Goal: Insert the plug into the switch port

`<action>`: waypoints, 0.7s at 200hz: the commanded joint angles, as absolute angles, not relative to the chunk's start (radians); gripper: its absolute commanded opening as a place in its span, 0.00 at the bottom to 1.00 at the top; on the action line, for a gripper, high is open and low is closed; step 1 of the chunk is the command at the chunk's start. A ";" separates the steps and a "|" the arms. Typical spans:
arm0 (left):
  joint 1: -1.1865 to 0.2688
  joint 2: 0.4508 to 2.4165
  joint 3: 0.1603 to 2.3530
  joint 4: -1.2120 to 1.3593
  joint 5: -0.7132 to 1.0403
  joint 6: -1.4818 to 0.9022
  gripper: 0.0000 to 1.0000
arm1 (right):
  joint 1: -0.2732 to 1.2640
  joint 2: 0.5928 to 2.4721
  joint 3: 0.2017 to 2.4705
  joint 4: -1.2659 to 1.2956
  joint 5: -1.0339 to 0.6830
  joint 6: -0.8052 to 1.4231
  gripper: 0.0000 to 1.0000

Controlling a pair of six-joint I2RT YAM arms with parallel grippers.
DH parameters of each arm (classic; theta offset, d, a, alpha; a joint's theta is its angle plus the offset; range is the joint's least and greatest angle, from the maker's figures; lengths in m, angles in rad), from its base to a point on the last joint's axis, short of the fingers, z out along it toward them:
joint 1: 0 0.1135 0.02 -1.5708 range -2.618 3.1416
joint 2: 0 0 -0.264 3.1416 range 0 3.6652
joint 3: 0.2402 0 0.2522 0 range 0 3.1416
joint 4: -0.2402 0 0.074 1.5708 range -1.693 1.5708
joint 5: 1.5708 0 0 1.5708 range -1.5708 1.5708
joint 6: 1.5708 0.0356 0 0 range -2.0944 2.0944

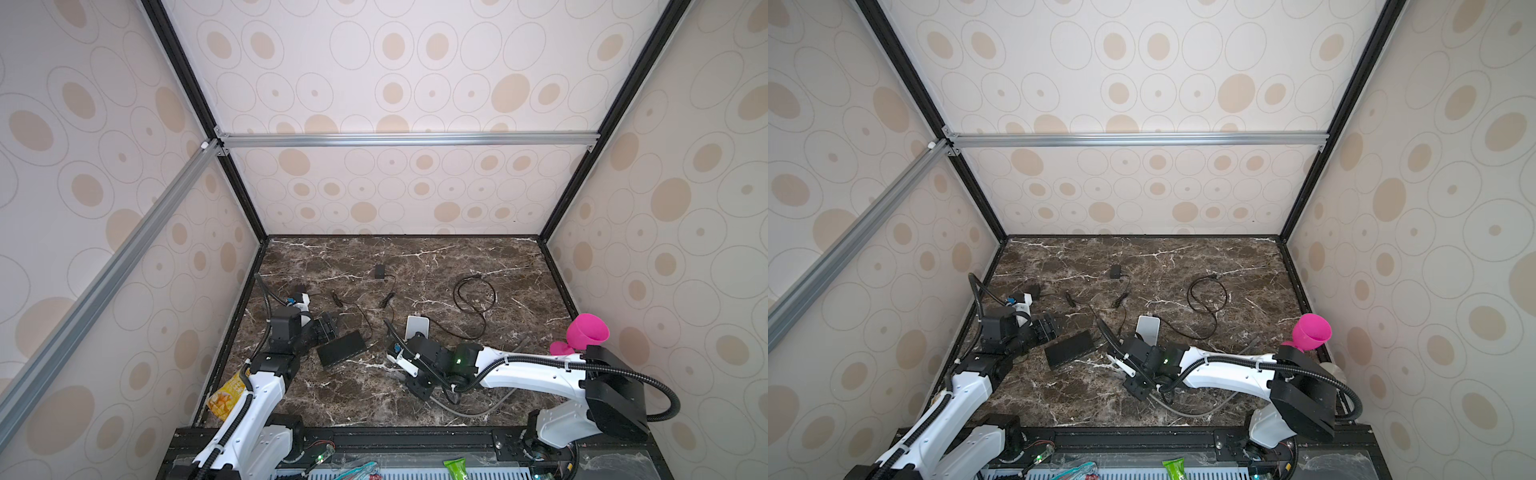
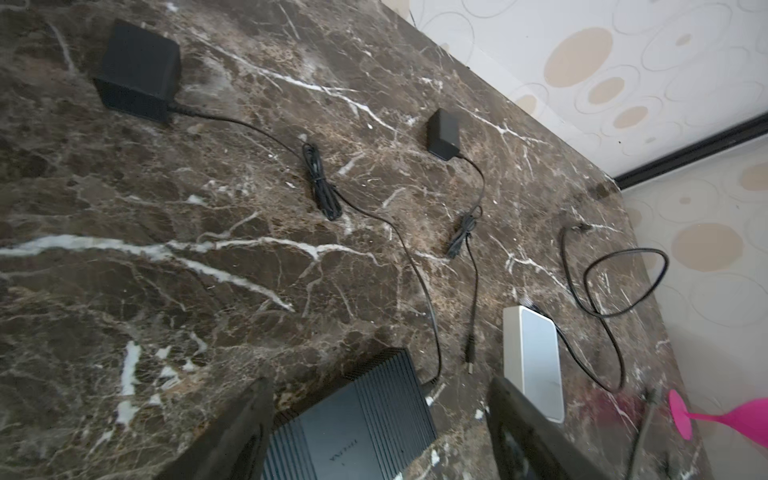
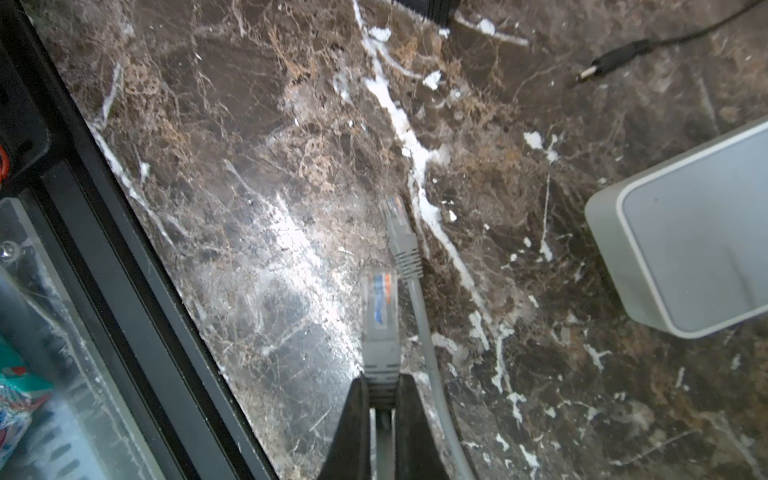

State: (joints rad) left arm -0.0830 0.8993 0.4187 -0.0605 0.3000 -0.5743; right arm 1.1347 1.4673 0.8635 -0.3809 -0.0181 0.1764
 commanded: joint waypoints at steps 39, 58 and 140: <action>-0.078 1.092 0.364 0.186 0.248 -0.599 0.81 | 1.134 1.382 0.808 -0.382 -0.048 0.213 0.00; -0.084 1.142 0.352 0.204 0.276 -0.599 0.81 | 1.134 1.350 0.789 -0.384 -0.048 0.219 0.00; -0.186 1.160 0.294 0.221 0.367 -0.624 0.82 | 1.135 1.514 0.844 -0.340 -0.122 0.241 0.00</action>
